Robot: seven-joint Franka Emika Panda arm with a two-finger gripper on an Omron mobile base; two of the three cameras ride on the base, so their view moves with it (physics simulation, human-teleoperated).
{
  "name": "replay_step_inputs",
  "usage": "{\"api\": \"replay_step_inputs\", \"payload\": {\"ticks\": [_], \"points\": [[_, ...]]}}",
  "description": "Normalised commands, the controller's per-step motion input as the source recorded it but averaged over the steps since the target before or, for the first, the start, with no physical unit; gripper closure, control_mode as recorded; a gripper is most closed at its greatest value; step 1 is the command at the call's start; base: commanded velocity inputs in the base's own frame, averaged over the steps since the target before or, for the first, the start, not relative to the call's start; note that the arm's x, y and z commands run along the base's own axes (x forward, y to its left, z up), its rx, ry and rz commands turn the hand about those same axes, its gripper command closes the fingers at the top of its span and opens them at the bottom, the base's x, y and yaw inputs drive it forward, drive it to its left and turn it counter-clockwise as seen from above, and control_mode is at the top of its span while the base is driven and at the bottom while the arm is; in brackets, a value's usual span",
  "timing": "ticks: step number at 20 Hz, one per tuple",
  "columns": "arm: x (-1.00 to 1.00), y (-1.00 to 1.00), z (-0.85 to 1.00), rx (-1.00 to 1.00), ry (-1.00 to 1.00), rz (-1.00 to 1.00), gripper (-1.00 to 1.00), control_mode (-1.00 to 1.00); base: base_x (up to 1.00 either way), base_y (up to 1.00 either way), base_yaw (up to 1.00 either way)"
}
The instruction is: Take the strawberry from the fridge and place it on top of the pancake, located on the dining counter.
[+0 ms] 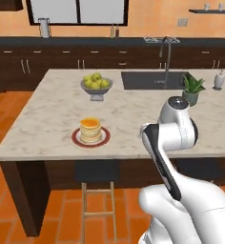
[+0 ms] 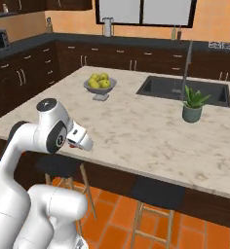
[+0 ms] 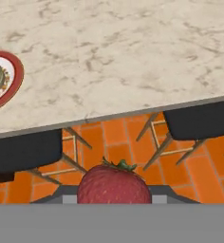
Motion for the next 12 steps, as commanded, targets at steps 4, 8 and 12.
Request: {"api": "replay_step_inputs", "payload": {"ticks": [4,8,12], "points": [[0.0,0.0,0.0,0.0,0.0,0.0,1.0,1.0,0.56,0.52,-0.39],[0.0,0.0,0.0,0.0,0.0,0.0,1.0,1.0,0.6,0.48,-0.28],[0.0,0.0,0.0,0.0,0.0,0.0,1.0,1.0,0.12,0.63,-0.07]]}}
